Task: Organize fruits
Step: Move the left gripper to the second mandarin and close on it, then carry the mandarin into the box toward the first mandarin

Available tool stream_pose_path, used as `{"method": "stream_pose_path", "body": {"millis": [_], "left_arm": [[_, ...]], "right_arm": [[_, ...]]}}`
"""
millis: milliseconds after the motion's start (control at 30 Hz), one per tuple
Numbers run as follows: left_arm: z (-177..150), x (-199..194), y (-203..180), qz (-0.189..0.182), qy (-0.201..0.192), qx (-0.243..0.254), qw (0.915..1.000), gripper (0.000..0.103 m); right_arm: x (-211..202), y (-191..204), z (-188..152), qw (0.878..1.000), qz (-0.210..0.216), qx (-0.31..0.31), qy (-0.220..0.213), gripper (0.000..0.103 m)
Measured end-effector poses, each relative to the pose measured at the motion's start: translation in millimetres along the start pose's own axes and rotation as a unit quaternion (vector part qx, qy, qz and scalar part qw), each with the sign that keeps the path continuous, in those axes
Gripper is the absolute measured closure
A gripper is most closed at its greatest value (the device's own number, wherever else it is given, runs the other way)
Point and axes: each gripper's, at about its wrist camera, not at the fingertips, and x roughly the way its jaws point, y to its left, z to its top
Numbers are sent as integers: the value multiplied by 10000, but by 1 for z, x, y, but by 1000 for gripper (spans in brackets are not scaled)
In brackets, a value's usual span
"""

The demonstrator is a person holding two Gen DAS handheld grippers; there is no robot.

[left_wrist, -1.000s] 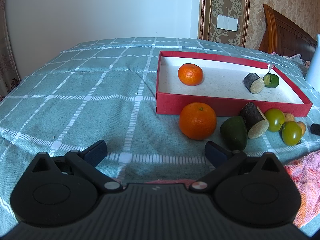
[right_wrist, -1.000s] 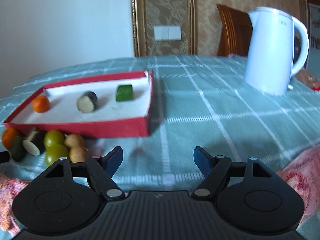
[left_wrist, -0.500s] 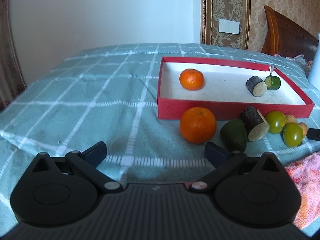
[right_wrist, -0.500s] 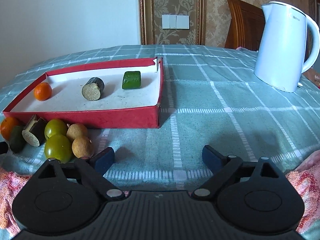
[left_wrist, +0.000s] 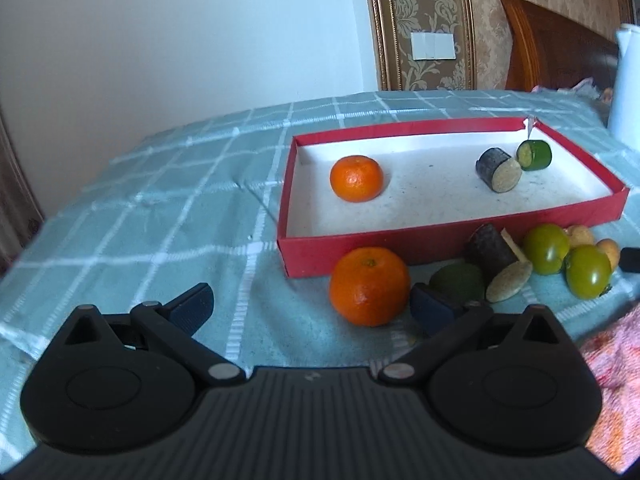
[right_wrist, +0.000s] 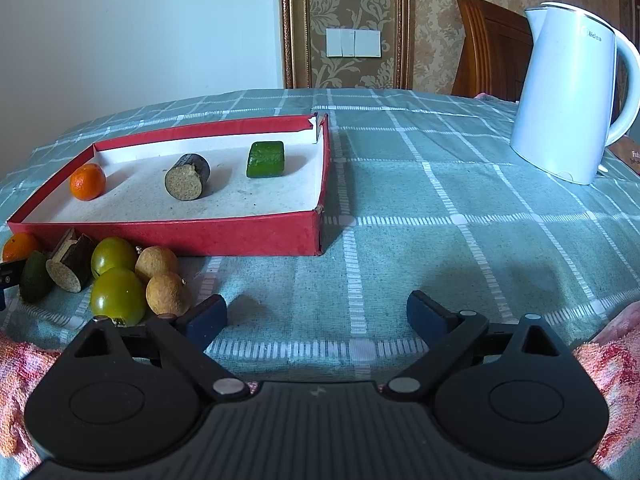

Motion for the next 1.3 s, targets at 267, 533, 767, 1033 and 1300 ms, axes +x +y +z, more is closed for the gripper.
{"method": "stream_pose_path", "body": {"millis": [267, 533, 767, 1033, 1300], "left_arm": [[3, 10, 11, -544, 122, -410, 9976, 22], [3, 0, -5, -700, 12, -224, 9973, 64], [4, -4, -11, -388, 65, -181, 9991, 64], [9, -25, -21, -162, -209, 135, 9996, 64], [23, -32, -23, -108, -501, 173, 9985, 64]], "right_arm": [[0, 1, 0, 10000, -8, -22, 9, 5], [0, 1, 0, 10000, -8, -21, 9, 5], [0, 1, 0, 10000, -8, -22, 10, 4], [0, 1, 0, 10000, -8, -24, 12, 4], [0, 1, 0, 10000, -8, -24, 13, 4]]}}
